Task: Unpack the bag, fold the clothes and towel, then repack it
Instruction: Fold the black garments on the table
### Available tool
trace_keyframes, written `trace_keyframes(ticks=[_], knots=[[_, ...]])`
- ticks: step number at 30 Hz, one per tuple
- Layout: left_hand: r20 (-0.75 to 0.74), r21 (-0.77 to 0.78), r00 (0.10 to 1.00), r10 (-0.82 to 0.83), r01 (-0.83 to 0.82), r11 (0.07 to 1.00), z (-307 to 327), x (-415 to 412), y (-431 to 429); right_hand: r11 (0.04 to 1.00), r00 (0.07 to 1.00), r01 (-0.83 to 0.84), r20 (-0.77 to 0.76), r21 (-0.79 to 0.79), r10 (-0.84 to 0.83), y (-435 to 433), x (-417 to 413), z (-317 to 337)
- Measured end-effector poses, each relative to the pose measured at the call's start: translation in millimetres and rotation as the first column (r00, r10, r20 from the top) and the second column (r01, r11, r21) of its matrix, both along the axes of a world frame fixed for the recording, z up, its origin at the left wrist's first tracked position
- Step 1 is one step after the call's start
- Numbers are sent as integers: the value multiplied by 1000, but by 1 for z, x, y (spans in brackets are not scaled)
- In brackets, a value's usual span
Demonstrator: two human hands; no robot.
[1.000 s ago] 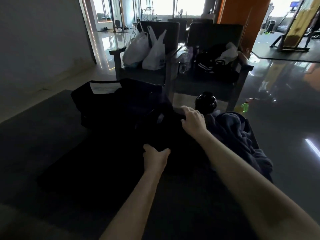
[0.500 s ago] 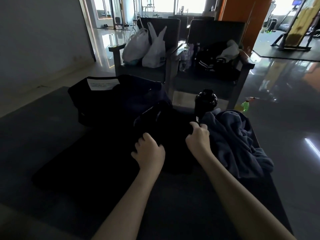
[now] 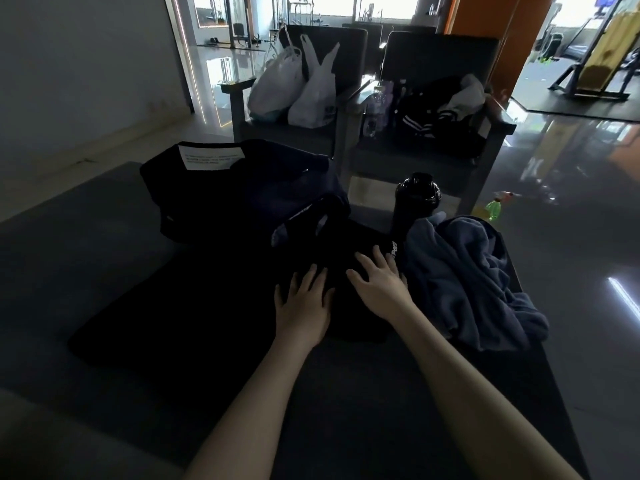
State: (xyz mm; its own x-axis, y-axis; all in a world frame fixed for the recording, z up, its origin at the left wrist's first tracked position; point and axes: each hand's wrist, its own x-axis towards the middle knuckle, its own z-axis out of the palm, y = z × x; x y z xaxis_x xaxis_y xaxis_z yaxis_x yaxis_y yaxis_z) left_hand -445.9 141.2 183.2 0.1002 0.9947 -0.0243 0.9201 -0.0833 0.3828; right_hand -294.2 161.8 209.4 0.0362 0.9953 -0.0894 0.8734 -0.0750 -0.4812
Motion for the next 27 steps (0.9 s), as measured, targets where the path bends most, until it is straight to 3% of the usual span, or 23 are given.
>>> trace_keyframes(ticks=[5,8,10,12,17,20,23,27], knots=[[4,14,1000,5,-5,1000,7,-17,-27,998,994,4,107,61,-11,-14,-4,6],[-86,18,979,185,-184,983,3,-48,-51,976,980,-61,200,207,19,-34,-14,9],[-197,-107,926,322,-347,932,-2,-73,-67,949,958,-185,262,254,117,-55,-26,9],[-257,-230,909,327,-387,893,-8,-91,-83,916,930,-302,293,266,221,-76,-41,10],[-306,-41,919,247,-272,961,-14,-101,-109,888,910,-399,219,228,352,-114,-70,4],[-310,-40,938,153,-174,984,-11,-99,-123,884,881,-457,182,96,436,-132,-76,-3],[-194,-68,980,33,-47,997,-7,-96,-142,852,839,-519,149,-70,523,-152,-79,-8],[40,-132,999,-22,27,991,1,-90,-175,820,780,-543,252,-185,573,-169,-84,-29]])
